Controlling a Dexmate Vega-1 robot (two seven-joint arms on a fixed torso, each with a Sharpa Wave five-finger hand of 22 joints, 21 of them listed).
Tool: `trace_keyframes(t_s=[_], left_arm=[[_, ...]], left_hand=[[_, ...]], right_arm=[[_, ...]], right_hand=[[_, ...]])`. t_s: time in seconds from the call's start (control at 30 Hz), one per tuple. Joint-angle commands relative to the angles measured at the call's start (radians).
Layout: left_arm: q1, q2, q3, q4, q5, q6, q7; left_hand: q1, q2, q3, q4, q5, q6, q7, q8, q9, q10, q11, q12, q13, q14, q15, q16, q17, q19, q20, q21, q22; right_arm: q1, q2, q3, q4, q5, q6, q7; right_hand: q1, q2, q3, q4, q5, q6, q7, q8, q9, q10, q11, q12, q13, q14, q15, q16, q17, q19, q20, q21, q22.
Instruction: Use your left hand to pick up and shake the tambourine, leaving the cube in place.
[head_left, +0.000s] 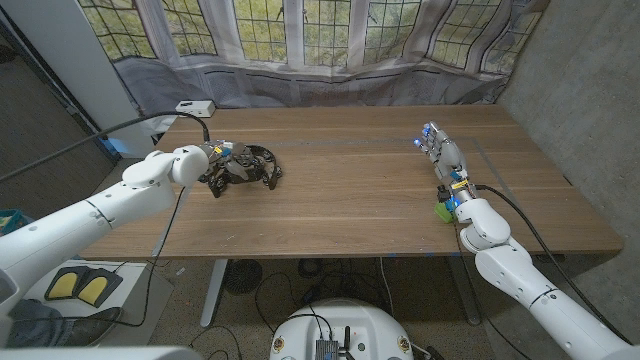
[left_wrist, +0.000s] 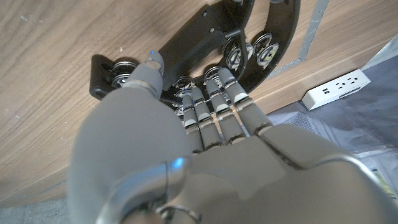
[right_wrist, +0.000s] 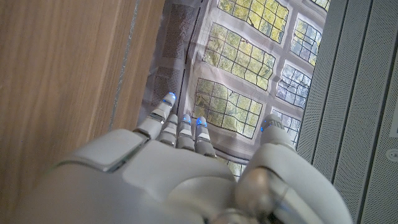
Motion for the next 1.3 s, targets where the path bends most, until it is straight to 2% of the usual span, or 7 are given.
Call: trace_keyframes(t_s=[0.03,0.43,0.67,1.0,1.3], left_arm=[[0.004,-0.019,0.004,0.042,0.005,-0.006,0.026],[0.006,-0.048,0.014,0.095,-0.025,-0.033,0.067],[0.011,-0.048,0.025,0.101,-0.026,-0.039,0.072],[0.033,-0.053,0.033,0.087,0.006,-0.002,0.114],[0.047,-0.078,0.045,0.110,0.015,-0.006,0.170]], left_hand=[[0.013,0.004,-0.002,0.000,0.002,0.016,0.000,0.007,0.003,0.013,0.004,0.000,0.002,0.007,-0.050,0.001,0.004,0.007,0.004,0.002,0.002],[0.028,0.011,-0.003,-0.002,0.003,0.033,0.002,0.009,0.003,0.026,0.003,0.001,0.002,0.018,-0.045,0.001,0.004,0.016,0.008,0.004,0.003],[0.035,0.015,-0.003,-0.002,0.003,0.036,0.003,0.008,0.003,0.025,0.005,-0.002,0.002,0.018,-0.046,0.000,0.004,0.016,0.009,0.004,0.003],[0.044,0.029,-0.002,0.000,0.003,0.045,0.006,0.008,0.003,0.033,0.010,-0.002,0.002,0.026,-0.039,0.002,0.007,0.016,0.019,0.003,0.004],[0.074,0.046,0.009,-0.008,0.005,0.061,0.015,0.009,0.004,0.048,0.012,-0.001,0.003,0.044,-0.041,0.002,0.004,0.029,0.021,0.008,0.005]], right_arm=[[0.005,0.004,-0.002,0.009,0.003,-0.005,-0.001],[0.002,0.004,-0.003,0.007,0.001,-0.008,-0.007],[0.003,0.004,-0.006,0.013,0.001,-0.007,-0.002],[0.008,0.004,-0.009,0.025,0.016,-0.016,0.010],[0.015,0.002,-0.014,0.034,0.022,-0.021,0.024]], right_hand=[[0.009,0.001,0.003,0.007,0.002,0.002,0.000,0.001,0.004,0.002,-0.004,-0.002,0.005,0.003,0.002,-0.002,0.006,0.001,0.006,0.000,0.002],[0.009,0.001,0.002,0.008,0.002,0.005,0.000,0.002,0.004,0.002,-0.004,-0.003,0.005,0.003,0.003,-0.003,0.007,0.001,0.007,-0.001,0.002],[0.009,0.000,0.001,0.008,0.002,0.005,0.000,0.002,0.004,0.003,-0.004,-0.003,0.005,0.004,0.004,-0.003,0.007,0.001,0.007,-0.001,0.002],[0.008,-0.001,0.000,0.009,0.002,0.002,-0.001,0.001,0.004,0.000,-0.003,-0.004,0.005,0.002,0.006,-0.005,0.008,0.000,0.009,-0.003,0.002],[0.007,-0.001,0.000,0.010,0.002,0.000,0.001,0.001,0.004,0.001,-0.002,-0.005,0.005,0.002,0.006,-0.005,0.008,0.000,0.009,-0.003,0.002]])
